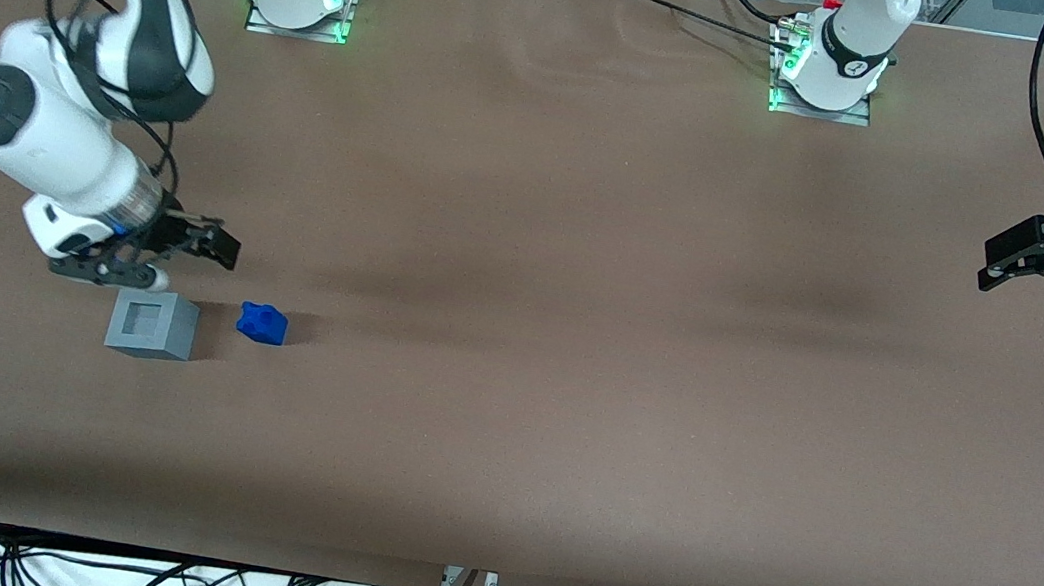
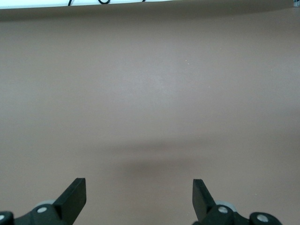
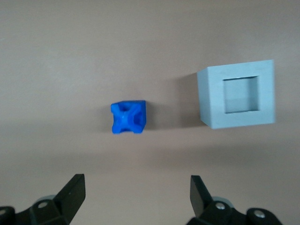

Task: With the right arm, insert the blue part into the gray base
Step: 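Move the open right gripper down over the blue part, then close the right gripper on the blue part and lift it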

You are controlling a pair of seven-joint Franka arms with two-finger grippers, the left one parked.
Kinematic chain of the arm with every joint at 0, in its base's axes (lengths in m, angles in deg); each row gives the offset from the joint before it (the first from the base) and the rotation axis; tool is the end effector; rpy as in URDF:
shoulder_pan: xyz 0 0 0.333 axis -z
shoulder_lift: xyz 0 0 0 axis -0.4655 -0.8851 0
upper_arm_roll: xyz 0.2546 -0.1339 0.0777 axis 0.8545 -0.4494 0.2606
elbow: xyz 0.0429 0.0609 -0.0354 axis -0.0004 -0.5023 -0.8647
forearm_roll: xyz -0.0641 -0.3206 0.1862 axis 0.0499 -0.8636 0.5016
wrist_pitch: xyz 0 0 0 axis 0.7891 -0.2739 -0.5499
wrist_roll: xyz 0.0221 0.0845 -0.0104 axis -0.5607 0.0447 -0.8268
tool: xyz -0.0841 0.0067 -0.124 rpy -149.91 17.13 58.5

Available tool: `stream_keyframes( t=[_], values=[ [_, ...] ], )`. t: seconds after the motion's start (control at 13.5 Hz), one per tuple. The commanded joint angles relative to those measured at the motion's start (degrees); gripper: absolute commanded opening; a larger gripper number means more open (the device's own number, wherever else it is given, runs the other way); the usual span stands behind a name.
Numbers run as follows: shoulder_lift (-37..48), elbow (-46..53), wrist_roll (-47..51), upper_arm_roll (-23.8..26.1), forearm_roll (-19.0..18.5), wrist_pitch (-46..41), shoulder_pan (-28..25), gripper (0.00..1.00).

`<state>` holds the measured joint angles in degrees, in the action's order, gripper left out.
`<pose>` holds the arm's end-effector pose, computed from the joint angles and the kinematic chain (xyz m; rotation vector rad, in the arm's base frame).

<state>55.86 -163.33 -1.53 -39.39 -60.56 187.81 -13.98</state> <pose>0.6018 0.0922 0.3020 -3.1162 0.1058 -0.0457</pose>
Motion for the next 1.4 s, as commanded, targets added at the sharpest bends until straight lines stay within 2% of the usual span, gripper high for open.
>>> stream_keyframes(
  t=[0.0,0.15,0.44,1.18,1.33],
  values=[
    [-3.1,0.3,5.7,0.9,-5.2,3.0,0.1,0.99],
    [-6.3,0.9,9.8,2.2,-8.4,5.1,-0.1,0.99],
    [-10.7,1.6,11.3,2.3,-9.1,10.8,-1.3,0.99],
    [-14.5,1.7,10.8,1.2,-13.9,16.1,-1.2,0.99],
    [-14.7,1.6,10.9,1.1,-13.9,16.2,-1.2,0.95]
  ],
)
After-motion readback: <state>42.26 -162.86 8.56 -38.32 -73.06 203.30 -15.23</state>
